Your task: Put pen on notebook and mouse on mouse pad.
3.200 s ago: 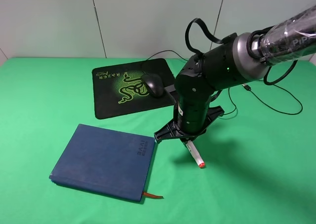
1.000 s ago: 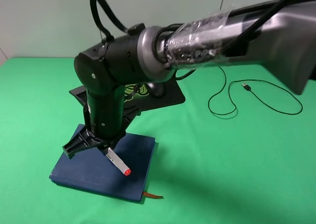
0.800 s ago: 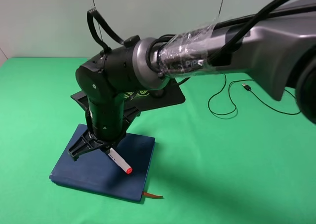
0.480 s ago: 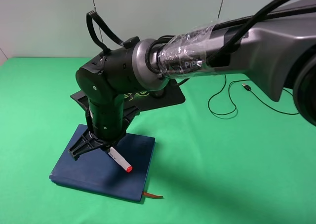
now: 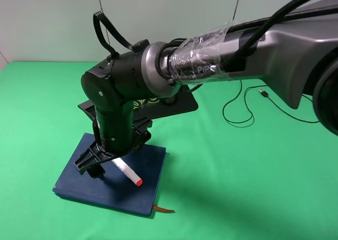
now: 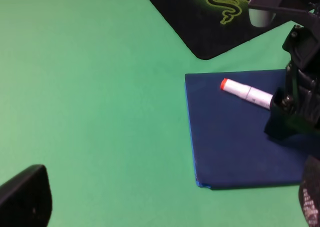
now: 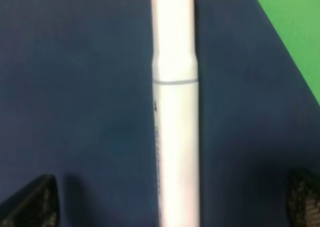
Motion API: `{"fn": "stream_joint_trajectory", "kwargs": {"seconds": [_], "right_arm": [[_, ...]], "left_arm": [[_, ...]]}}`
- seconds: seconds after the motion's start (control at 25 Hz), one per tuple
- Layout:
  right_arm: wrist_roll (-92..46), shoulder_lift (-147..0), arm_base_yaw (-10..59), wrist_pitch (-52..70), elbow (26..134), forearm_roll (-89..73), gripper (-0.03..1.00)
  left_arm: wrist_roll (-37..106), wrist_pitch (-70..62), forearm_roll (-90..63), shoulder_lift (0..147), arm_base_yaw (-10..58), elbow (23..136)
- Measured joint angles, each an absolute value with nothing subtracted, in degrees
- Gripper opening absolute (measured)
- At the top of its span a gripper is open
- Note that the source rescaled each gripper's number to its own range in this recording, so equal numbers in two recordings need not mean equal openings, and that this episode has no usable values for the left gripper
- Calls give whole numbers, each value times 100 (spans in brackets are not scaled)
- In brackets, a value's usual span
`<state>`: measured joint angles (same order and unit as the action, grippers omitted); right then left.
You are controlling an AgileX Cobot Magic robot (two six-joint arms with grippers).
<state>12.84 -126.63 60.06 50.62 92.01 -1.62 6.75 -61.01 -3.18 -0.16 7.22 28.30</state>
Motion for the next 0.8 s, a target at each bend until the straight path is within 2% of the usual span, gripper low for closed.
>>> {"fn": "stream_joint_trajectory", "kwargs": {"seconds": [0.16, 0.6, 0.8], "right_arm": [[1293, -12682, 6006, 5062, 9201, -185, 100], [1300, -12590, 6006, 5082, 9225, -166, 100], [1300, -12351, 6006, 5467, 9644, -92, 100]], "left_arm": [[675, -6101, -318, -16, 722, 2830], [675, -6101, -318, -16, 722, 2830], [675, -6101, -318, -16, 722, 2830]]}}
